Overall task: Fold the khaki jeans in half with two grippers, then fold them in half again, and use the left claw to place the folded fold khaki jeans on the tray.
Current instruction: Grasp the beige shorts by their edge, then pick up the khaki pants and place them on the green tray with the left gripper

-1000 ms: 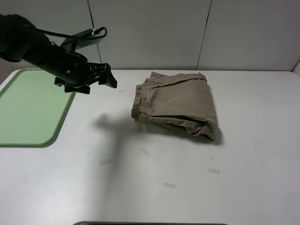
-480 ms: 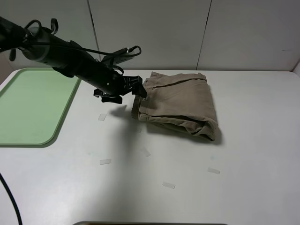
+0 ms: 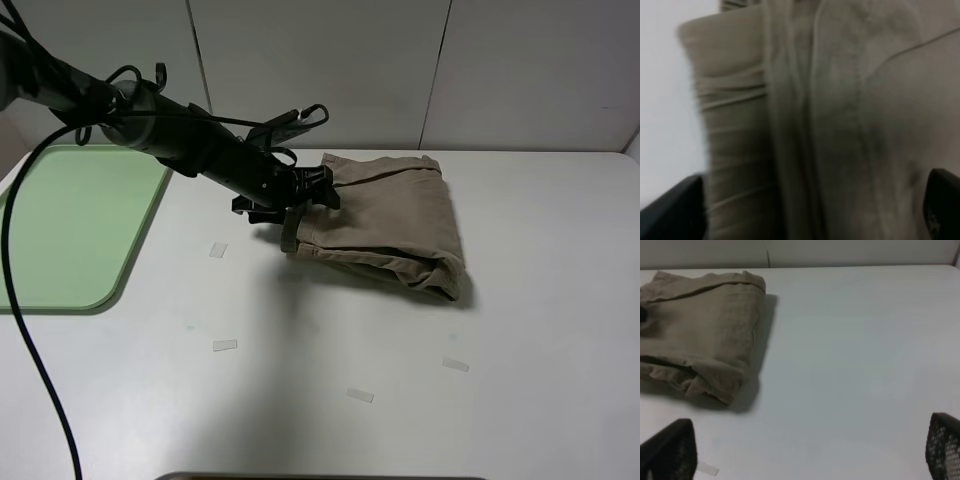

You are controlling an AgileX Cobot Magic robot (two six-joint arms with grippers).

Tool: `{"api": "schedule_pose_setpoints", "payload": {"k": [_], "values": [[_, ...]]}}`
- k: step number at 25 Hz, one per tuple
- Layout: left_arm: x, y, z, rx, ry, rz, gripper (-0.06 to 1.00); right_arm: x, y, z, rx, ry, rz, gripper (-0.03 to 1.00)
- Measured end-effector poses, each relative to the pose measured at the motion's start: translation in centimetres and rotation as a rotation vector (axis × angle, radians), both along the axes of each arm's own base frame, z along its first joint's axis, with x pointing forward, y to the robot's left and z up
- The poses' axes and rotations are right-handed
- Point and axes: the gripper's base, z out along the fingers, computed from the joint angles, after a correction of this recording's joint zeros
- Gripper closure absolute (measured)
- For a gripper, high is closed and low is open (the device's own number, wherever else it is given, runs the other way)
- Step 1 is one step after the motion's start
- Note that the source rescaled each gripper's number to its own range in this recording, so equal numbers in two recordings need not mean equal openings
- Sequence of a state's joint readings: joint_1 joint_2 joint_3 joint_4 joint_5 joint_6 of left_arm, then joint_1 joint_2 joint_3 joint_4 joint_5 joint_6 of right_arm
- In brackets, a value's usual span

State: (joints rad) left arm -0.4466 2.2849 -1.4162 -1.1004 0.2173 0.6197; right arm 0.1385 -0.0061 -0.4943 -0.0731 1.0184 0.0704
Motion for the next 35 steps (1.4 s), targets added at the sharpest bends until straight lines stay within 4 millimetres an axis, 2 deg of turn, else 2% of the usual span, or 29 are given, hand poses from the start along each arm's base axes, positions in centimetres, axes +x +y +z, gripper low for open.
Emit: {"api": "schedule_pose_setpoints", "payload": {"k": [4, 6, 10, 12, 18, 23, 28, 30, 32, 35], "values": [[0.0, -0.7, -0.4, -0.005, -0.001, 0.004, 0.2, 0.0, 0.0, 0.0, 0.0, 0.0, 0.0, -0.03], [0.1, -0.6, -0.5, 0.004, -0.011, 0.014, 0.35, 0.0, 0.0, 0.0, -0.001, 0.0, -0.001, -0.03], [0.2, -0.2, -1.0, 0.015, -0.005, 0.029, 0.75, 0.0, 0.0, 0.0, -0.001, 0.0, -0.001, -0.03], [0.0, -0.6, -1.0, 0.009, 0.001, 0.011, 0.87, 0.0, 0.0, 0.0, -0.001, 0.0, -0.001, -0.03], [-0.3, -0.7, -0.6, 0.064, -0.026, -0.098, 0.87, 0.0, 0.0, 0.0, -0.003, 0.0, -0.002, -0.03], [-0.2, 0.4, 1.4, 0.161, -0.062, -0.223, 0.87, 0.0, 0.0, 0.0, -0.003, 0.0, -0.002, -0.03], [0.4, 3.1, 4.5, 0.335, -0.102, -0.273, 0.88, 0.0, 0.0, 0.0, -0.003, 0.0, -0.002, -0.03], [0.5, 3.7, 5.0, 0.364, -0.104, -0.269, 0.88, 0.0, 0.0, 0.0, -0.003, 0.0, -0.002, -0.03], [0.9, 5.8, 6.4, 0.457, -0.107, -0.241, 0.88, 0.0, 0.0, 0.0, -0.003, 0.0, -0.002, -0.03], [1.2, 7.8, 7.2, 0.531, -0.097, -0.216, 0.88, 0.0, 0.0, 0.0, -0.003, 0.0, -0.002, -0.03]]}}
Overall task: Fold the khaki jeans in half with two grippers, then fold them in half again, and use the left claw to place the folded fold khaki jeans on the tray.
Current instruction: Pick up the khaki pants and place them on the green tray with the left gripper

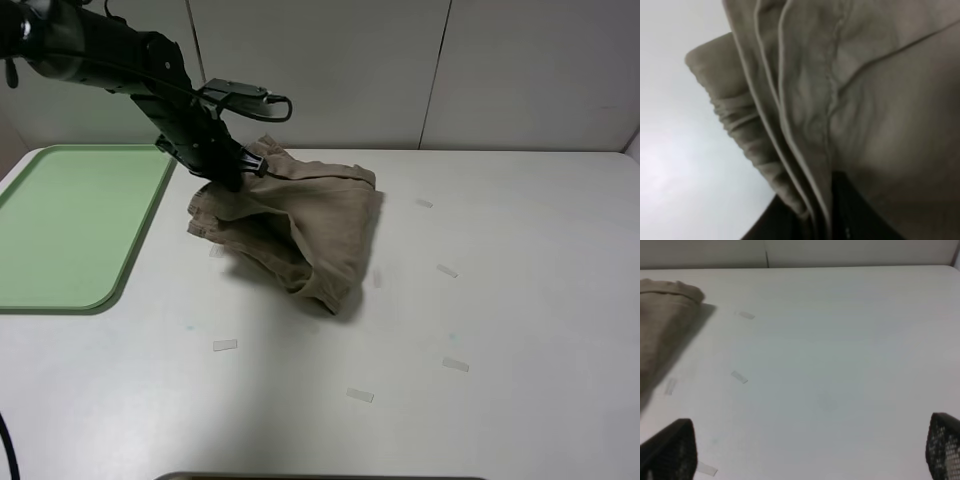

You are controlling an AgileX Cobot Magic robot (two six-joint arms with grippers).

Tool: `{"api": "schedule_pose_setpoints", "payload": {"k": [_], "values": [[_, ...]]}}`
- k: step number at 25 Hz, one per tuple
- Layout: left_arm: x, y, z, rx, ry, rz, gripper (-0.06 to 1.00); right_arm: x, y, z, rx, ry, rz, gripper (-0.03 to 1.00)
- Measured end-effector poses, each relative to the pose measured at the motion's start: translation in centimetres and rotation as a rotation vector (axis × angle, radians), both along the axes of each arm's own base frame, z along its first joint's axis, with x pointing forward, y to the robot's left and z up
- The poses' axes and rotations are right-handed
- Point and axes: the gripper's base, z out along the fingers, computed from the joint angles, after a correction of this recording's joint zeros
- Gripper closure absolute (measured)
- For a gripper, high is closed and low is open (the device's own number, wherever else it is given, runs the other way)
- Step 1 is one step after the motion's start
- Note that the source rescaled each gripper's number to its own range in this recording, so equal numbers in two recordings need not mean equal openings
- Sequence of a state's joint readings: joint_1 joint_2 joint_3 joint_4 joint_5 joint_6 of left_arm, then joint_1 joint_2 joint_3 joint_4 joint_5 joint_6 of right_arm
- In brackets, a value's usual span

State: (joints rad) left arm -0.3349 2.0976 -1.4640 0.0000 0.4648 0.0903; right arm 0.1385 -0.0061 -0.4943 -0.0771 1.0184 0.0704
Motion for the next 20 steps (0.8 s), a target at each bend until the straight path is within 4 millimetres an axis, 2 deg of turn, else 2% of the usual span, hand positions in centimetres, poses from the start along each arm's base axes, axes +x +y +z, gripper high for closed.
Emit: {"api": "schedule_pose_setpoints", "payload": {"k": [6, 11, 17, 19, 20], "values": [[0.7, 4.4, 1.1, 0.138, -0.007, 0.05, 0.88, 0.0, 0.0, 0.0, 0.0, 0.0, 0.0, -0.03], [1.1, 9.2, 1.4, 0.277, 0.011, 0.088, 0.88, 0.0, 0.0, 0.0, 0.0, 0.0, 0.0, -0.03], [1.3, 14.2, 1.6, 0.424, 0.03, 0.117, 0.88, 0.0, 0.0, 0.0, 0.0, 0.0, 0.0, -0.03], [1.3, 15.5, 1.7, 0.453, 0.038, 0.132, 0.88, 0.0, 0.0, 0.0, 0.0, 0.0, 0.0, -0.03], [1.3, 15.5, 1.7, 0.453, 0.038, 0.132, 0.88, 0.0, 0.0, 0.0, 0.0, 0.0, 0.0, -0.03]]}}
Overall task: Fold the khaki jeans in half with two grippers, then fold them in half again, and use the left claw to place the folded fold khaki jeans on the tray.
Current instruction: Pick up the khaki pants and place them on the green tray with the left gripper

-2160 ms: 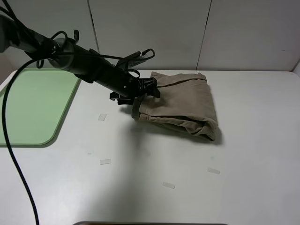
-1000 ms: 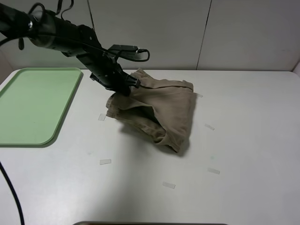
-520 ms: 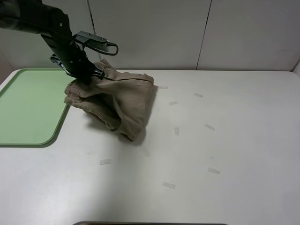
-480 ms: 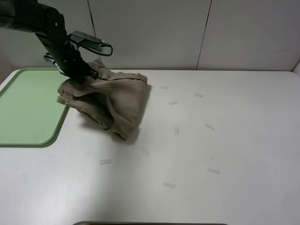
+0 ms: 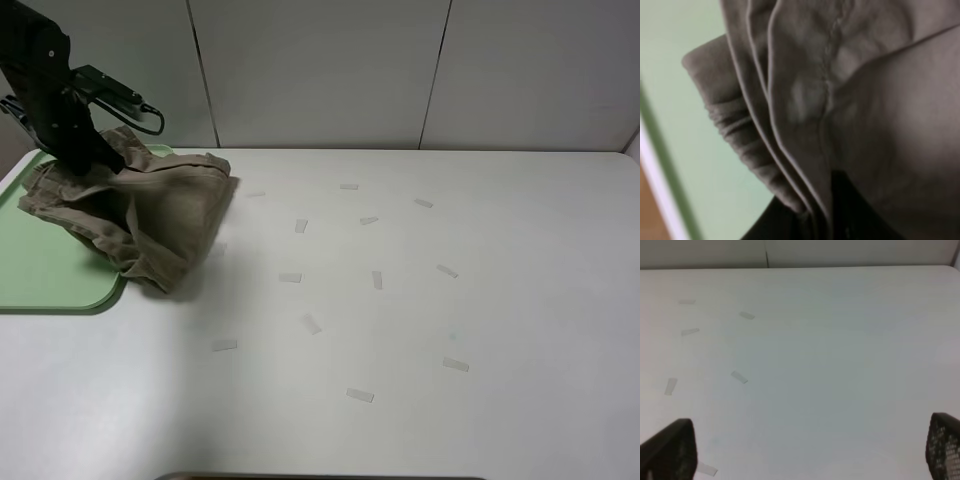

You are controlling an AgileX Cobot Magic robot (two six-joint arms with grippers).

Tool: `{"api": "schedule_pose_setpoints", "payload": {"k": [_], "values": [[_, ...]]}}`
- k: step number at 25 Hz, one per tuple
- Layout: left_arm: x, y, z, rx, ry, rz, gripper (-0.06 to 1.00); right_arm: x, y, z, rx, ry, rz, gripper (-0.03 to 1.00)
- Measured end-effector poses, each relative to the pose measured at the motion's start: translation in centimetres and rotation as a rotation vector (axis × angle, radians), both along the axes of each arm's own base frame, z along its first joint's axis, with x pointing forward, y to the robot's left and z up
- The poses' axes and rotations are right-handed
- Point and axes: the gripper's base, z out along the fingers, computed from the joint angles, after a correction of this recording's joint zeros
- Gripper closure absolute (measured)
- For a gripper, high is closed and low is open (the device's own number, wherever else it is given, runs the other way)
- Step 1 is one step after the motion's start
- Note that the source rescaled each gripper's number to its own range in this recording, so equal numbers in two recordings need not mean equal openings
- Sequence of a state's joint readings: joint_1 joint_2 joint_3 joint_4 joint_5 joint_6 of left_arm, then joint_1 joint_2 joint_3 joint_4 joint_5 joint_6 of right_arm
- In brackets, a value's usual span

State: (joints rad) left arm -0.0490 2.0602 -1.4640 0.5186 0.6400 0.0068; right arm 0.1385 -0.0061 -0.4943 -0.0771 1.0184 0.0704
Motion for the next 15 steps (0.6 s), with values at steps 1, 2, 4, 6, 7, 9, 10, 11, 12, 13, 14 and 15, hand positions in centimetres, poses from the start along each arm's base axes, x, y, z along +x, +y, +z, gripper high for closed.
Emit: {"api": "schedule_pose_setpoints", "payload": {"k": [1, 2, 4, 6, 7, 9, 10, 11, 12, 13, 14, 15], "values": [[0.0, 1.1, 0.1, 0.023, 0.004, 0.013, 0.88, 0.0, 0.0, 0.0, 0.0, 0.0, 0.0, -0.03], [-0.1, 1.8, 0.1, 0.04, 0.009, 0.02, 0.88, 0.0, 0.0, 0.0, 0.0, 0.0, 0.0, -0.03], [-0.2, 3.0, 0.2, 0.065, 0.013, 0.049, 0.88, 0.0, 0.0, 0.0, 0.0, 0.0, 0.0, -0.03], [-0.3, 4.0, 0.2, 0.08, 0.004, 0.085, 0.88, 0.0, 0.0, 0.0, 0.0, 0.0, 0.0, -0.03], [-0.3, 4.5, 0.3, 0.089, -0.003, 0.101, 0.88, 0.0, 0.0, 0.0, 0.0, 0.0, 0.0, -0.03], [-0.3, 5.4, 0.4, 0.11, -0.022, 0.138, 0.88, 0.0, 0.0, 0.0, 0.0, 0.0, 0.0, -0.03], [-0.3, 5.8, 0.5, 0.126, -0.031, 0.15, 0.88, 0.0, 0.0, 0.0, 0.0, 0.0, 0.0, -0.03], [-0.3, 6.3, 0.6, 0.144, -0.042, 0.165, 0.88, 0.0, 0.0, 0.0, 0.0, 0.0, 0.0, -0.03], [-0.3, 6.7, 0.8, 0.165, -0.049, 0.169, 0.88, 0.0, 0.0, 0.0, 0.0, 0.0, 0.0, -0.03], [-0.3, 7.0, 0.8, 0.18, -0.055, 0.175, 0.88, 0.0, 0.0, 0.0, 0.0, 0.0, 0.0, -0.03], [-0.3, 7.3, 0.9, 0.19, -0.062, 0.182, 0.88, 0.0, 0.0, 0.0, 0.0, 0.0, 0.0, -0.03], [-0.3, 7.5, 1.0, 0.198, -0.067, 0.185, 0.88, 0.0, 0.0, 0.0, 0.0, 0.0, 0.0, -0.03]]}}
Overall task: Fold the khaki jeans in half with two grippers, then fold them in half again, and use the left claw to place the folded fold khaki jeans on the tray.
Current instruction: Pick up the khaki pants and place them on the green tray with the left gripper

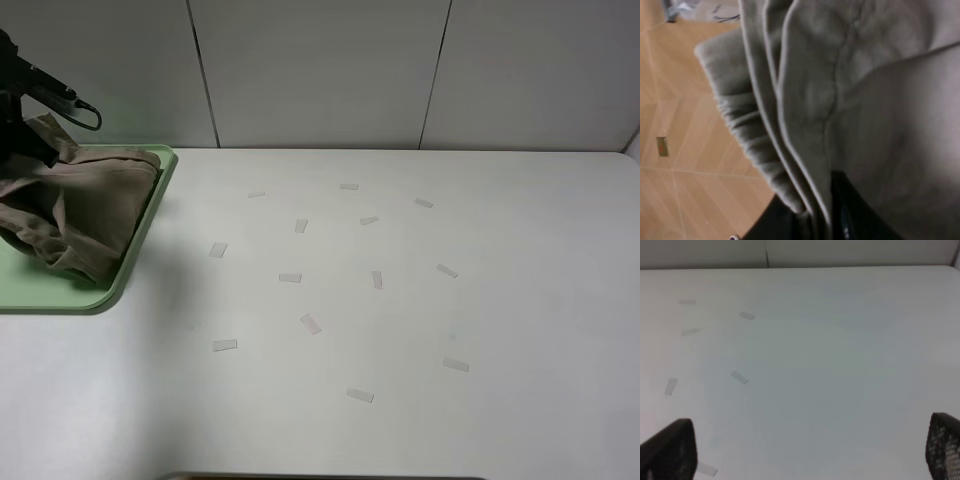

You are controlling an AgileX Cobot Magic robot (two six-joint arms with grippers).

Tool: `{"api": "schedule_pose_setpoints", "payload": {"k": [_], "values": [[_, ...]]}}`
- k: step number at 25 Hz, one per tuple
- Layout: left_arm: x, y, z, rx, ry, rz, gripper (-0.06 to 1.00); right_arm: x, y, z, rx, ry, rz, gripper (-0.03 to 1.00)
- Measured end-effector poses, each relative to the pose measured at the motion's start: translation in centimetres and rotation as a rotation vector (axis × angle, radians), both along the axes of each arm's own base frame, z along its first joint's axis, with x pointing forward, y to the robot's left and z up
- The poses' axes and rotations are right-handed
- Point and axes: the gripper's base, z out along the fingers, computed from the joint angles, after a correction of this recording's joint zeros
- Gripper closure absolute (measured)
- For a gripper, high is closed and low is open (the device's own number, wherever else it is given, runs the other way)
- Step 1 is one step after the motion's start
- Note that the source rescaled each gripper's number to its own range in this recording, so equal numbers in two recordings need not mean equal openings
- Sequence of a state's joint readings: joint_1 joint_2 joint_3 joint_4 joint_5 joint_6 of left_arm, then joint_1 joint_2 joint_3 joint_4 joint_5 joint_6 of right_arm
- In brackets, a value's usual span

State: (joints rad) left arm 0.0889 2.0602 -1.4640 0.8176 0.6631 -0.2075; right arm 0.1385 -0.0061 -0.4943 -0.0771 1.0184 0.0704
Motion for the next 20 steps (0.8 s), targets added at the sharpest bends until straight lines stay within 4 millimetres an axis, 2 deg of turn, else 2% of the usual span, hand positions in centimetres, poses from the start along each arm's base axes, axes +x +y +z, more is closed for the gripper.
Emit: {"api": "schedule_pose_setpoints", "payload": {"k": [9, 11, 13, 16, 18, 20], "values": [[0.01, 0.14, -0.07, -0.028, -0.022, 0.026, 0.88, 0.0, 0.0, 0.0, 0.0, 0.0, 0.0, -0.03], [0.08, 0.11, -0.07, -0.03, -0.027, 0.02, 0.81, 0.0, 0.0, 0.0, 0.0, 0.0, 0.0, -0.03], [0.17, 0.06, -0.06, -0.031, -0.03, 0.005, 0.63, 0.0, 0.0, 0.0, 0.0, 0.0, 0.0, -0.03], [0.3, -0.04, -0.02, -0.04, -0.043, -0.006, 0.18, 0.0, 0.0, 0.0, 0.0, 0.0, 0.0, -0.03], [0.33, -0.13, 0.06, -0.049, -0.056, 0.002, 0.04, 0.0, 0.0, 0.0, 0.0, 0.0, 0.0, -0.03], [0.31, -0.26, 0.56, -0.053, -0.072, 0.002, -0.02, 0.0, 0.0, 0.0, 0.0, 0.0, 0.0, -0.03]]}}
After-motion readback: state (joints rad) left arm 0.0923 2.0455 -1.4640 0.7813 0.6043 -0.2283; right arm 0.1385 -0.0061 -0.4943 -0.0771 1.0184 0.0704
